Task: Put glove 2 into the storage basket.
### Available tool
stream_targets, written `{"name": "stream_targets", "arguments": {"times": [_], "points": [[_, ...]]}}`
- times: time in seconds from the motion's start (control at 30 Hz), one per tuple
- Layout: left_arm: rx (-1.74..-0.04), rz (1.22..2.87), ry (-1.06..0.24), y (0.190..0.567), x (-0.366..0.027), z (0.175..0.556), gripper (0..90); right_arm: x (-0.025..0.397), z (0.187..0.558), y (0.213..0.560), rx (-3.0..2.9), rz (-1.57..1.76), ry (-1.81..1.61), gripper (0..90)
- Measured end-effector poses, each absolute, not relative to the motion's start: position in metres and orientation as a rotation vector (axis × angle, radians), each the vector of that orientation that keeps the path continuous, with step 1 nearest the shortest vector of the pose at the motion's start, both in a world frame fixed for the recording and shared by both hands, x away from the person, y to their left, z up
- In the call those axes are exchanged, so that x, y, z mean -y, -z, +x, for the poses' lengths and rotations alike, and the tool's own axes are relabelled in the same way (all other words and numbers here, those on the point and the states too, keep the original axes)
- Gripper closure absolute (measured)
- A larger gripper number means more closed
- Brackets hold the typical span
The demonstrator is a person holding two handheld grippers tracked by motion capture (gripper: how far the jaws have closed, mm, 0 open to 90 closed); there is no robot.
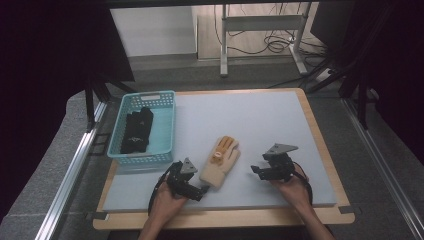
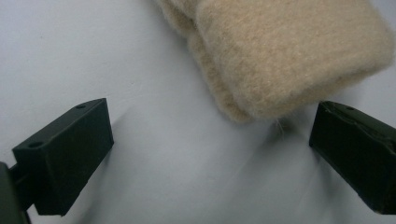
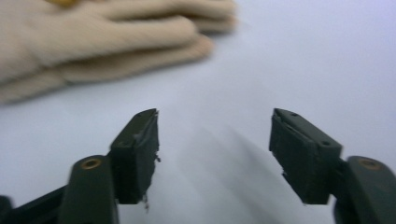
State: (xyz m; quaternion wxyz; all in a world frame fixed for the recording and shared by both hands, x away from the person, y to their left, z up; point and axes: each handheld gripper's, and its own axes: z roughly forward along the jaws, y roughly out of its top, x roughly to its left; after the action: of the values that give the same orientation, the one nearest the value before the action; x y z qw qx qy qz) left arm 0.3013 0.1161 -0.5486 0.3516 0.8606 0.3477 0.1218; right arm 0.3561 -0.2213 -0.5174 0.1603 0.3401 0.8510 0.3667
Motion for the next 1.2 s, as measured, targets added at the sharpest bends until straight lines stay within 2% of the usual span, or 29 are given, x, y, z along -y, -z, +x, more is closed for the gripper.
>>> {"name": "stream_targets", "arguments": {"times": [0.17,0.43,1.07,1.2], "points": [[-0.899,2.227,-0.318,0.549,-0.116,0.301,0.0,0.246,0.356,0.527,-2.39,1.037,-0.997,23.4],[-0.901,2.23,-0.317,0.549,-0.116,0.301,0.0,0.252,0.353,0.531,-2.37,1.028,-0.99,19.7],[-0.905,2.22,-0.32,0.548,-0.115,0.3,0.7,0.253,0.353,0.531,-2.369,1.038,-0.993,19.3],[-0.892,2.218,-0.32,0.547,-0.116,0.297,3.4,0.253,0.353,0.531,-2.37,1.037,-0.993,19.3]]}}
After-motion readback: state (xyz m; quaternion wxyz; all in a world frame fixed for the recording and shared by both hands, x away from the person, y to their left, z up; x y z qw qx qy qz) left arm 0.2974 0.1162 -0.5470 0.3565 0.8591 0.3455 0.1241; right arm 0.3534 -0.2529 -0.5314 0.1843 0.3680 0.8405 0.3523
